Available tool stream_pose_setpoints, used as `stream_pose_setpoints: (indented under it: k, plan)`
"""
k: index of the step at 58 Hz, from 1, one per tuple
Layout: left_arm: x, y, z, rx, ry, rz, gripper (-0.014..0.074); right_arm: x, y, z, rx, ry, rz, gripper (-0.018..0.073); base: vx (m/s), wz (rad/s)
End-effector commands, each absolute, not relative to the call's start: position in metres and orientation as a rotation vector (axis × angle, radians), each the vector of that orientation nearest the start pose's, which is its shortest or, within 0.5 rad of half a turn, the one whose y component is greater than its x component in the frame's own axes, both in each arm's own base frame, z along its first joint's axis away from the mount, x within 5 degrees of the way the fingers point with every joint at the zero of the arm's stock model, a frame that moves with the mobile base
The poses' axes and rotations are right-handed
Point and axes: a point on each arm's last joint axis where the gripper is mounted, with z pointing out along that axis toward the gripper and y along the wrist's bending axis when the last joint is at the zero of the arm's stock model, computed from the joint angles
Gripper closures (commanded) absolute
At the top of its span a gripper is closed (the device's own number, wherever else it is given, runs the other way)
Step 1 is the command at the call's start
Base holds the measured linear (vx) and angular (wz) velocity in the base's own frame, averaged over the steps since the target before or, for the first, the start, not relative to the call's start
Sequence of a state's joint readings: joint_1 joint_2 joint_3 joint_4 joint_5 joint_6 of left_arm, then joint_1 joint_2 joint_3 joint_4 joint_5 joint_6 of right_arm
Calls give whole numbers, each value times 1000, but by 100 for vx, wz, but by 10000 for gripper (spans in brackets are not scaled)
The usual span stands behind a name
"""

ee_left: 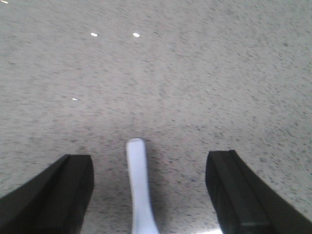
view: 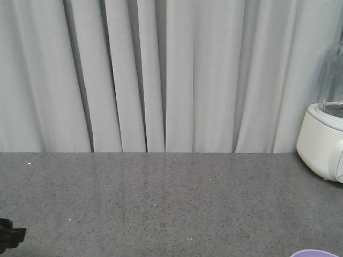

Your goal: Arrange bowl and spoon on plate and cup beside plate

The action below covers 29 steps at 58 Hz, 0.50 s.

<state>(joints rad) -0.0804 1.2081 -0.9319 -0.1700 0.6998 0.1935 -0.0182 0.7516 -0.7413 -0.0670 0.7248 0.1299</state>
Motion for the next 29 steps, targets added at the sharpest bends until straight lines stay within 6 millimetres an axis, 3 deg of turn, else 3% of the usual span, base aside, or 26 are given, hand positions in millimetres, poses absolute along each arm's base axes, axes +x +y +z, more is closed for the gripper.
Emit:
stream_pose_setpoints:
  k: [1,12,29]
  plan:
    - [258,-38,309,208,2489,-184,41,147,-8,343,128,2181,-34,99,0,0]
    - [276,-42,271,172,2691,-120,41,153,-8,338,130,2218,-35,99,0,0]
    - [286,-40,249,115,2776,-50,41,154,-8,338,129,2215,-35,99,0,0]
